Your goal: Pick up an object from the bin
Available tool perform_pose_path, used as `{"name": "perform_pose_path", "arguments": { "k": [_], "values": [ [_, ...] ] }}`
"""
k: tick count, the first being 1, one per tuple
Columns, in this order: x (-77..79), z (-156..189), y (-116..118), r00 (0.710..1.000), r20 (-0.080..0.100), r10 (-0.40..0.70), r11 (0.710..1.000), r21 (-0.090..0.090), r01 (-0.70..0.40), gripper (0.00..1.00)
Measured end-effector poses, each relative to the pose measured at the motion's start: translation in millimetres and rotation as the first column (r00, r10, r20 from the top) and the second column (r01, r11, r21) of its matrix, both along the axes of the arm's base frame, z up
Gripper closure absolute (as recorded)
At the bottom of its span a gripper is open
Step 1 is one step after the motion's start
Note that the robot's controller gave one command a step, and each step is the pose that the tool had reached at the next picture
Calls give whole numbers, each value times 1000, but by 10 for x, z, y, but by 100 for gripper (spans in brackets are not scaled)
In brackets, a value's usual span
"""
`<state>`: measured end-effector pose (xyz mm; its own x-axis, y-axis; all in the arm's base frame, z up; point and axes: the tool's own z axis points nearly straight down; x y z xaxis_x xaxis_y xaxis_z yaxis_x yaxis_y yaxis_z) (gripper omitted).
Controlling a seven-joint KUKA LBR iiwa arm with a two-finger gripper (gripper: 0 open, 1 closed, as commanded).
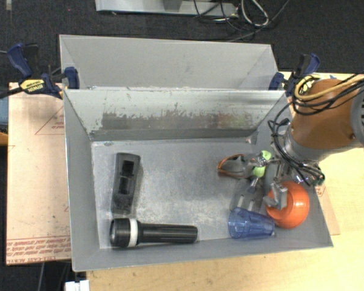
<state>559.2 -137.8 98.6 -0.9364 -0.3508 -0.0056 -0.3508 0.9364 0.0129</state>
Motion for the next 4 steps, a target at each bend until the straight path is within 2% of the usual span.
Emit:
{"name": "perform_pose_path", "arguments": {
  "k": [1, 2, 4],
  "values": [
    [826, -250, 49, 1000, 25, -7, 1000, 18, 6, 0],
    [572, -263, 192, 1000, 7, 25, 1000, 7, -25, 100],
    [561, -126, 197, 1000, 5, 24, 1000, 8, -25, 100]
  ]
}}
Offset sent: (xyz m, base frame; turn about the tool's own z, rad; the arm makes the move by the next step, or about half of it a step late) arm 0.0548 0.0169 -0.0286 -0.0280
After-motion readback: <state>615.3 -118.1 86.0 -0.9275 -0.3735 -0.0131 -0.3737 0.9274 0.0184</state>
